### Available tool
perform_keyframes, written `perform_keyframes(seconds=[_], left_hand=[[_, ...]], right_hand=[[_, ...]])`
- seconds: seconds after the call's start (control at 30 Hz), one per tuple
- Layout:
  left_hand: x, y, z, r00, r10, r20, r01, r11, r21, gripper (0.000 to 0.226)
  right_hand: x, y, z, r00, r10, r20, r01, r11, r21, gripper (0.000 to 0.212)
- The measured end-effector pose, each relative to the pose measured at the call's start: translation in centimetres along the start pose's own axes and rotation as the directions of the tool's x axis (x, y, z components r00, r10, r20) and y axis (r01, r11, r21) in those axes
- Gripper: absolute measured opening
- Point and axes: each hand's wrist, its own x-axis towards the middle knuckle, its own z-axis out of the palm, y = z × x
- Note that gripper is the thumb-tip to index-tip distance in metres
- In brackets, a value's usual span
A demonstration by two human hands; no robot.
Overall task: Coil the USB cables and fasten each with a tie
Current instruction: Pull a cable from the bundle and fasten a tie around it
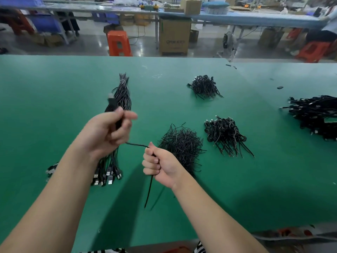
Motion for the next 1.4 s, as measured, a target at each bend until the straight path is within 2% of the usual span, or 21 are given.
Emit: perform_keyframes(seconds=[0.03, 0.1, 0.17, 0.23, 0.3, 0.33, 0.43, 0.57, 0.6, 0.63, 0.7, 0.77, 0.8, 0.87, 0.97, 1.07, 1.2, 1.3, 1.33, 1.4], left_hand=[[-0.5, -0.1, -0.2, 0.993, -0.058, 0.105, 0.036, 0.979, 0.199, 0.038], [-1.1, -0.1, -0.4, 0.938, -0.251, 0.239, 0.091, 0.842, 0.531, 0.038], [-1.4, 0.0, -0.3, 0.879, -0.415, 0.236, 0.116, 0.665, 0.737, 0.041], [-1.2, -0.2, 0.2, 0.853, -0.503, 0.141, 0.124, 0.458, 0.88, 0.038], [-1.0, -0.8, 0.5, 0.879, -0.476, -0.011, 0.159, 0.271, 0.95, 0.034], [-0.8, -1.1, 0.6, 0.899, -0.429, -0.082, 0.19, 0.216, 0.958, 0.034], [-0.6, -1.7, 1.2, 0.921, -0.338, -0.192, 0.255, 0.154, 0.954, 0.037], [-0.5, -2.3, 1.7, 0.928, -0.309, -0.206, 0.244, 0.087, 0.966, 0.031], [-0.4, -2.4, 1.7, 0.94, -0.274, -0.202, 0.238, 0.105, 0.965, 0.03], [-0.3, -2.6, 1.6, 0.956, -0.224, -0.19, 0.229, 0.167, 0.959, 0.029], [0.0, -2.8, 1.7, 0.983, -0.115, -0.143, 0.178, 0.425, 0.888, 0.028], [0.3, -3.3, 2.0, 0.993, -0.049, -0.111, 0.112, 0.716, 0.689, 0.031], [0.5, -3.5, 2.2, 0.991, 0.001, -0.134, 0.076, 0.818, 0.57, 0.032], [1.1, -3.7, 2.4, 0.963, 0.112, -0.243, -0.026, 0.943, 0.331, 0.034], [1.9, -2.9, 2.9, 0.946, 0.094, -0.311, -0.112, 0.993, -0.038, 0.044], [1.7, -2.4, 3.1, 0.965, 0.024, -0.262, -0.082, 0.974, -0.213, 0.043], [1.3, -2.7, 3.3, 0.975, 0.006, -0.223, -0.054, 0.976, -0.212, 0.031], [1.3, -2.8, 3.2, 0.971, -0.003, -0.241, -0.03, 0.991, -0.131, 0.029], [1.3, -2.9, 3.2, 0.971, -0.001, -0.239, -0.025, 0.994, -0.105, 0.029], [1.2, -3.2, 3.2, 0.975, 0.008, -0.221, -0.021, 0.998, -0.059, 0.028]], right_hand=[[0.0, -0.4, -0.1, 1.0, -0.001, 0.0, 0.001, 1.0, 0.006, 0.039], [0.1, -1.1, -0.1, 1.0, -0.014, -0.008, 0.014, 0.999, -0.045, 0.039], [0.1, -1.8, 0.2, 0.999, -0.016, -0.037, 0.012, 0.994, -0.111, 0.039], [0.0, -2.3, 0.4, 0.998, -0.025, -0.052, 0.016, 0.986, -0.166, 0.038], [-0.1, -2.8, 0.5, 0.998, -0.048, -0.03, 0.041, 0.979, -0.198, 0.037], [-0.2, -2.9, 0.6, 0.998, -0.057, -0.017, 0.052, 0.976, -0.213, 0.036], [-0.6, -3.1, 0.6, 0.997, -0.076, -0.001, 0.073, 0.964, -0.256, 0.035], [-1.0, -3.2, 0.5, 0.996, -0.091, 0.016, 0.092, 0.954, -0.286, 0.035], [-1.1, -3.2, 0.4, 0.995, -0.1, 0.026, 0.103, 0.951, -0.292, 0.035], [-1.2, -3.2, 0.5, 0.993, -0.109, 0.037, 0.115, 0.949, -0.295, 0.035], [-1.2, -3.4, 0.6, 0.99, -0.128, 0.062, 0.141, 0.946, -0.291, 0.034], [-1.3, -3.5, 0.8, 0.986, -0.143, 0.084, 0.161, 0.944, -0.289, 0.033], [-1.3, -3.6, 0.8, 0.985, -0.144, 0.096, 0.167, 0.939, -0.301, 0.033], [-1.4, -3.4, 0.8, 0.984, -0.136, 0.114, 0.169, 0.911, -0.376, 0.032], [-1.6, -2.3, 0.8, 0.987, -0.144, 0.071, 0.158, 0.801, -0.578, 0.033], [-1.7, -1.9, 0.8, 0.97, -0.241, 0.039, 0.194, 0.663, -0.723, 0.034], [-1.9, -2.7, 0.6, 0.933, -0.353, 0.072, 0.224, 0.41, -0.884, 0.033], [-1.9, -2.9, 0.6, 0.937, -0.342, 0.078, 0.169, 0.243, -0.955, 0.03], [-1.8, -3.0, 0.6, 0.939, -0.335, 0.074, 0.158, 0.23, -0.96, 0.025], [-1.6, -3.1, 0.9, 0.95, -0.309, 0.05, 0.15, 0.308, -0.939, 0.015]])
